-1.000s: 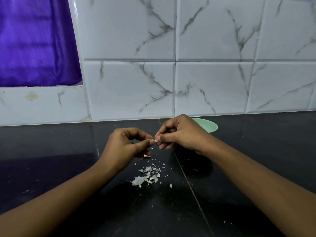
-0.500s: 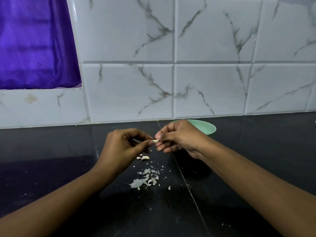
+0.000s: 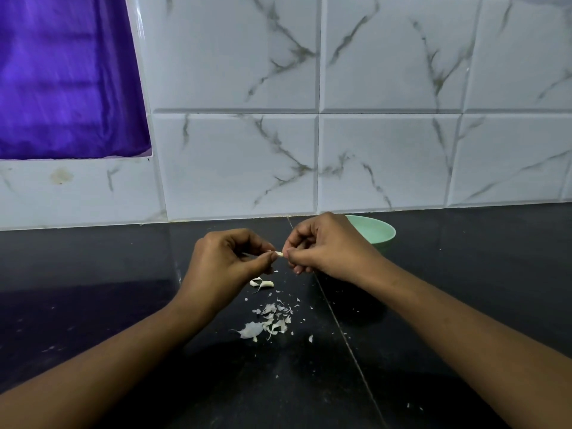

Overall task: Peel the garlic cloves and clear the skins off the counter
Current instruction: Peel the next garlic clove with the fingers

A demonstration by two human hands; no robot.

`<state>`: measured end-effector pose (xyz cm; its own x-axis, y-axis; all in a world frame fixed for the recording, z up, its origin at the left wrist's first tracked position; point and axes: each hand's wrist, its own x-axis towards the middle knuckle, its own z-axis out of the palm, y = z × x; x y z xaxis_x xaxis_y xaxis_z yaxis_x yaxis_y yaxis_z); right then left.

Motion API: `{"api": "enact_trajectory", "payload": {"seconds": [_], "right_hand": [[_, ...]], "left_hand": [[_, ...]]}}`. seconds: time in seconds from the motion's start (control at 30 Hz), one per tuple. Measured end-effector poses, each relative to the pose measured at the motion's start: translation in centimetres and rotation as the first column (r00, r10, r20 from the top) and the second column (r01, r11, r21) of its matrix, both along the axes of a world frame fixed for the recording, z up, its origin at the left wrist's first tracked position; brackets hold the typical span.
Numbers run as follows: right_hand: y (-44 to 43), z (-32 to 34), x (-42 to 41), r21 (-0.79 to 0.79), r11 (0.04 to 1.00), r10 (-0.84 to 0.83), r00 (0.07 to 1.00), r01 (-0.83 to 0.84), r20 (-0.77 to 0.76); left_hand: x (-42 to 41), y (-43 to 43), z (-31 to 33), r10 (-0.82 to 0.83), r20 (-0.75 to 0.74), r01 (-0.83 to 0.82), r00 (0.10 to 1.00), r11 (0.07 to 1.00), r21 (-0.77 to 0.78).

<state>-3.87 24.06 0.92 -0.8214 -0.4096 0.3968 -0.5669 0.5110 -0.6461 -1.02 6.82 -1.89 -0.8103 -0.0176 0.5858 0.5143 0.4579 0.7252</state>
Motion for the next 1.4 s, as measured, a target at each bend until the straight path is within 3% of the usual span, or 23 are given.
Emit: {"api": "enact_trajectory", "payload": {"seconds": [0.37, 0.73, 0.97, 1.17, 1.4], "right_hand": [[-0.7, -0.6, 0.5, 0.204, 0.966, -0.058, 0.902, 0.159, -0.429], [-0.9, -1.4, 0.1, 0.171, 0.972, -0.034, 0.817, 0.161, -0.576], [-0.7, -1.3, -0.1, 0.106, 0.989, -0.029, 0.839, 0.103, -0.544], [-0.5, -1.2, -0.5, 0.067, 0.997, 0.007, 0.91, 0.023, -0.415], [0.1, -0.6, -0.9, -0.166, 0.986, -0.001, 0.989, -0.023, -0.146]], "left_hand": [[0.3, 0.2, 0.1, -0.006, -0.041, 0.006, 0.999, 1.0, 0.006], [0.2, 0.0, 0.3, -0.083, -0.013, 0.083, 0.997, 0.991, 0.105], [-0.1, 0.0, 0.4, -0.24, 0.069, 0.206, 0.968, 0.924, 0.322], [-0.2, -0.1, 0.3, -0.286, 0.073, 0.25, 0.955, 0.915, 0.318], [0.1, 0.5, 0.0, -0.37, 0.092, 0.33, 0.924, 0.898, 0.291]]}}
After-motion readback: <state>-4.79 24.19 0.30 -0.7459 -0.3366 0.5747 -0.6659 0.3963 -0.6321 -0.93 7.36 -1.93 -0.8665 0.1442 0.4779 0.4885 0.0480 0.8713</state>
